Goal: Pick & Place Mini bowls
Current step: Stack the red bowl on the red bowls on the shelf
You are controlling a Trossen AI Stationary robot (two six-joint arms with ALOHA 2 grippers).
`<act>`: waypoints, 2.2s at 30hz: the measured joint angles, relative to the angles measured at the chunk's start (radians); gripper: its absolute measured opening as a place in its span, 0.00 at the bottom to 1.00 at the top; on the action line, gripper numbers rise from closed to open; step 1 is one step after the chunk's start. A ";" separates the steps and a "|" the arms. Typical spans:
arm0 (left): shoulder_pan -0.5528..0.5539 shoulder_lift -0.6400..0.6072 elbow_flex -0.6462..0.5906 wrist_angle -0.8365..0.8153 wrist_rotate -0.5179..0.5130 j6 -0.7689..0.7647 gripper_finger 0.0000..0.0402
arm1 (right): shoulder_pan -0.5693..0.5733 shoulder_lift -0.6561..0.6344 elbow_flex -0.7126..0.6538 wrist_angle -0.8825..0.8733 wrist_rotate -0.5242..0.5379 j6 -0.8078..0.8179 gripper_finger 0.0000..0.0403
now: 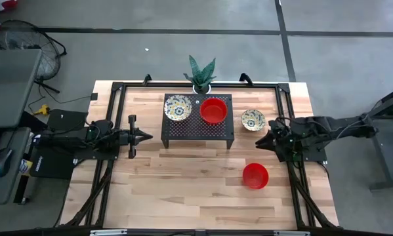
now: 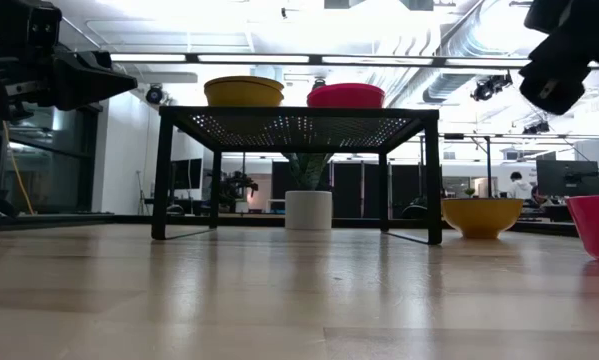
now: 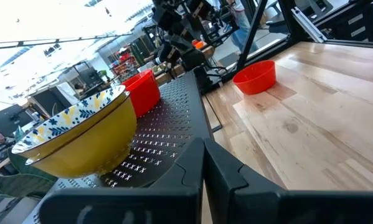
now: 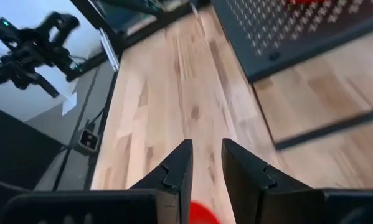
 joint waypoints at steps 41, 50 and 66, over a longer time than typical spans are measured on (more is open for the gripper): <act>0.000 0.000 0.000 0.000 0.000 0.000 0.00 | 0.382 0.851 0.366 -0.447 0.078 0.903 0.21; 0.000 0.000 0.000 0.000 0.000 0.000 0.00 | 0.390 0.897 0.366 -0.522 0.044 1.014 0.36; 0.000 0.000 0.000 0.000 0.000 0.000 0.00 | 0.390 1.007 0.367 -0.545 -0.034 1.094 0.41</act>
